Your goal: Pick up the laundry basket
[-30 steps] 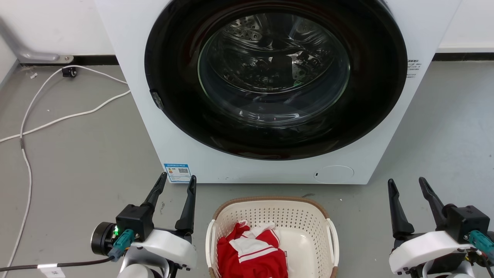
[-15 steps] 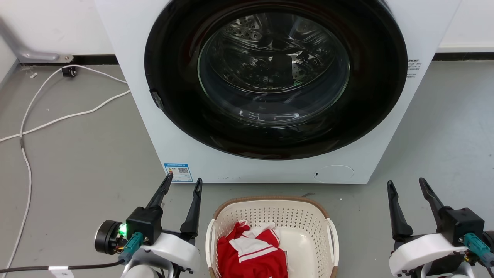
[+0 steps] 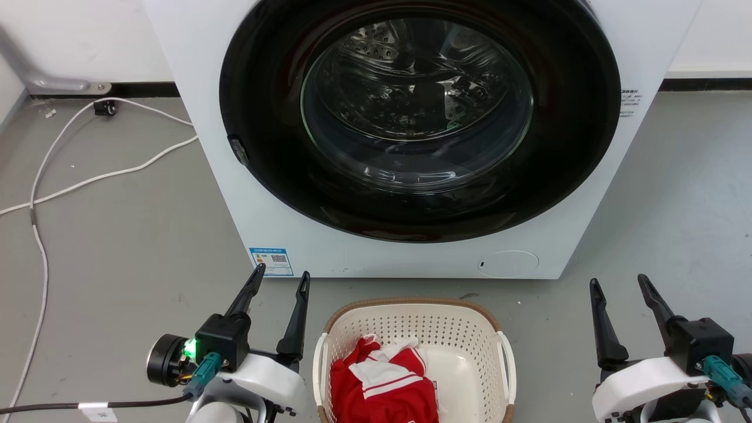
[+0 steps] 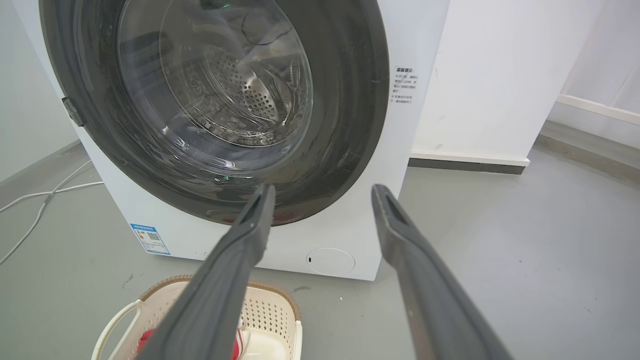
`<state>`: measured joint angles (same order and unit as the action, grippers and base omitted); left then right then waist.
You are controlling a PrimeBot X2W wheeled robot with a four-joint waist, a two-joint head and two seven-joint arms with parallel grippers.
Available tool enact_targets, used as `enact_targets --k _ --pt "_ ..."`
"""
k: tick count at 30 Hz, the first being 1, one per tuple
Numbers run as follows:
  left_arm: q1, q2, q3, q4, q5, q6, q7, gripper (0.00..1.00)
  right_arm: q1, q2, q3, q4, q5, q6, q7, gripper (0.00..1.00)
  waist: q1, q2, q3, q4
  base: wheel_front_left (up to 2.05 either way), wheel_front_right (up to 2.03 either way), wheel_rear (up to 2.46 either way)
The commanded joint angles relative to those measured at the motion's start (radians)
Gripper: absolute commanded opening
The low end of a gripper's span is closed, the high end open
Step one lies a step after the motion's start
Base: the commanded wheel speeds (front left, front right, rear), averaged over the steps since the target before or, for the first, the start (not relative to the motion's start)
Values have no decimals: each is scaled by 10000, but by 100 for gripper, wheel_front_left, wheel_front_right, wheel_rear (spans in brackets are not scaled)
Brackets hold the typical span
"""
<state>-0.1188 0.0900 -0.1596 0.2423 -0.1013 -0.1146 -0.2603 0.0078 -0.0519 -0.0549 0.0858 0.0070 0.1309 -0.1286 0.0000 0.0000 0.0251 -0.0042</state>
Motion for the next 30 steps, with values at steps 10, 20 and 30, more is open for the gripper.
enact_targets --k 10,20,30 --pt "-128 -61 119 -51 8 -45 -71 100 -166 28 46 100 -131 -3 -58 100 0 0 60 9 0 0 0" --pt "-641 -97 249 1 71 -79 -68 100 -733 28 -19 436 -144 -3 -86 100 0 0 976 -38 0 0 0" --pt "-1926 -4 361 1182 -241 -136 -50 100 -1994 26 -92 1503 -302 -3 -164 100 0 0 2906 -270 0 0 0"
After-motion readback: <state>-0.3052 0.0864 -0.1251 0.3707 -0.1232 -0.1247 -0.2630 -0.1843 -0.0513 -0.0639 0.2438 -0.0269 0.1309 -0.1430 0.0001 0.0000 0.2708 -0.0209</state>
